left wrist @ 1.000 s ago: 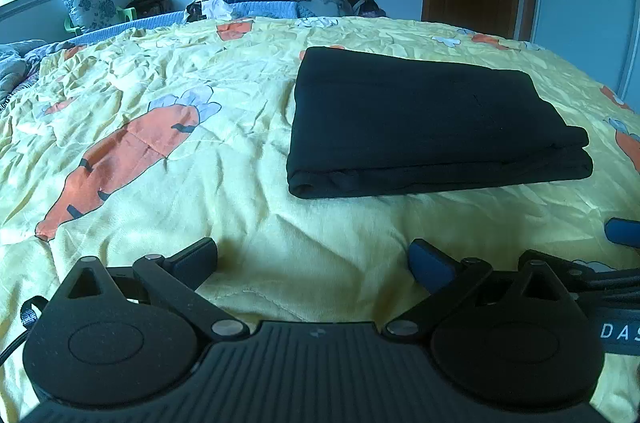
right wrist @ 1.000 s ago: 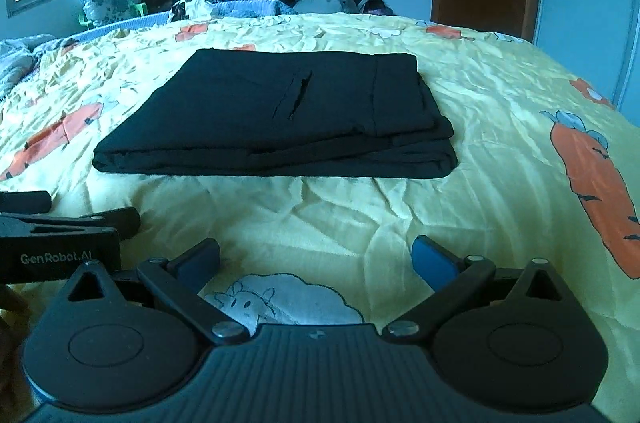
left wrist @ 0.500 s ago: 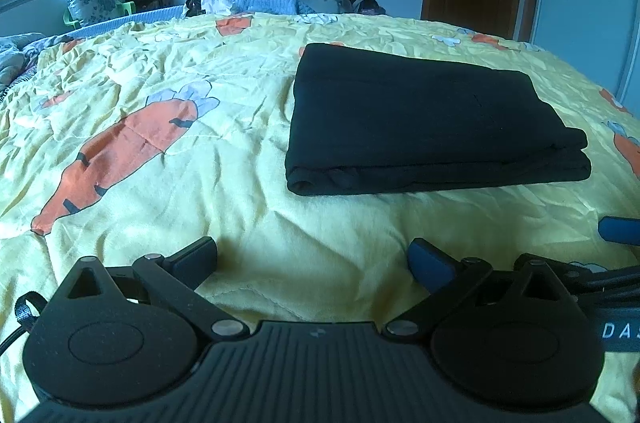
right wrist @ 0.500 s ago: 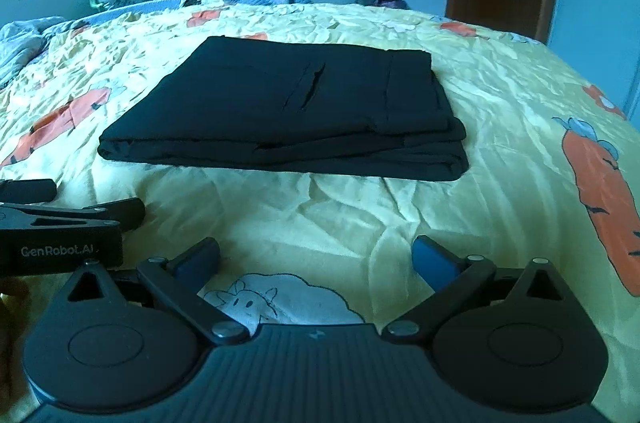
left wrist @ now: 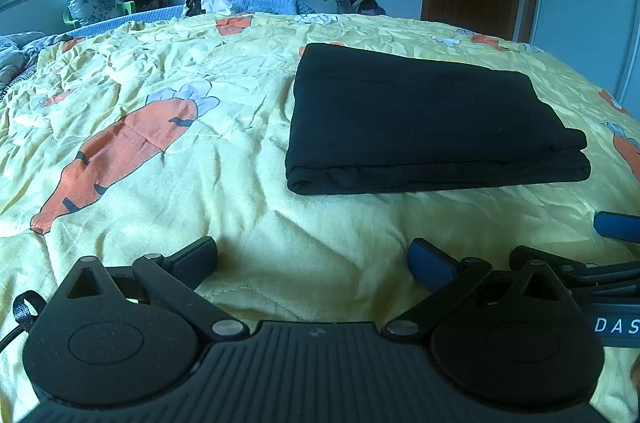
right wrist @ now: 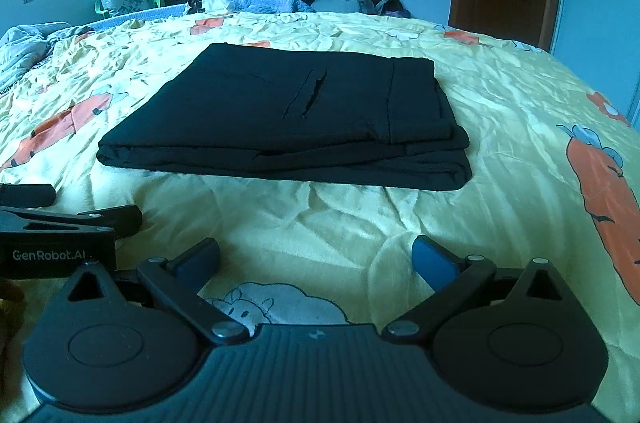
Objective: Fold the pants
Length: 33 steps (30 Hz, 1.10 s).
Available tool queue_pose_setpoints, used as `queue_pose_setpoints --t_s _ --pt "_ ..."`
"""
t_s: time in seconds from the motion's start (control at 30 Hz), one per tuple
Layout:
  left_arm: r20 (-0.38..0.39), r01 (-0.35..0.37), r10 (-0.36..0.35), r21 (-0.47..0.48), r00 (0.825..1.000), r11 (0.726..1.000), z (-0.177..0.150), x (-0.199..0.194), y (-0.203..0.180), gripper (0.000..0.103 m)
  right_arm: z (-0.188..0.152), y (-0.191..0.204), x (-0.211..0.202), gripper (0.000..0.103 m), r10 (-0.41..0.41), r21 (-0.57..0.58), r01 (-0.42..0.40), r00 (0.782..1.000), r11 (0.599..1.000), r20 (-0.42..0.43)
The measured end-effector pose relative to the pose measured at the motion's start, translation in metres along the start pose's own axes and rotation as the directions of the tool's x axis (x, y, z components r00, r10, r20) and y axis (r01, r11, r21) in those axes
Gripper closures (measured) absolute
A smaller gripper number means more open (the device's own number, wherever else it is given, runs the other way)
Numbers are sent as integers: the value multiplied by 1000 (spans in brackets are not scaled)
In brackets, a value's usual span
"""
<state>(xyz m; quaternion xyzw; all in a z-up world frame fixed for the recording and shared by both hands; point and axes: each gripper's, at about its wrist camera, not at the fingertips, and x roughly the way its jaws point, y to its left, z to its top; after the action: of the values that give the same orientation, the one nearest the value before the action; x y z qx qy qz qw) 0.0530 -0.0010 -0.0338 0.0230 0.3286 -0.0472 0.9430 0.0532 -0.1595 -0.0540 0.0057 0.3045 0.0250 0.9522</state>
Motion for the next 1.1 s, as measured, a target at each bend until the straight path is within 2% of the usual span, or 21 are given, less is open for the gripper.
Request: queue_pose_setpoints --t_s 0.23,0.5,0.6,1.1 --pt "0 0 0 0 1000 1000 0 0 0 0 0 0 0 0 -9 8 9 1000 1000 0" --pt "-1 0 0 0 1000 1000 0 0 0 0 0 -1 -1 0 -144 77 143 990 987 7" --pt "-1 0 0 0 1000 1000 0 0 0 0 0 -8 1 0 -132 106 131 991 986 -2" --pt "-2 0 0 0 1000 1000 0 0 0 0 0 -7 0 0 -129 100 129 992 987 -4"
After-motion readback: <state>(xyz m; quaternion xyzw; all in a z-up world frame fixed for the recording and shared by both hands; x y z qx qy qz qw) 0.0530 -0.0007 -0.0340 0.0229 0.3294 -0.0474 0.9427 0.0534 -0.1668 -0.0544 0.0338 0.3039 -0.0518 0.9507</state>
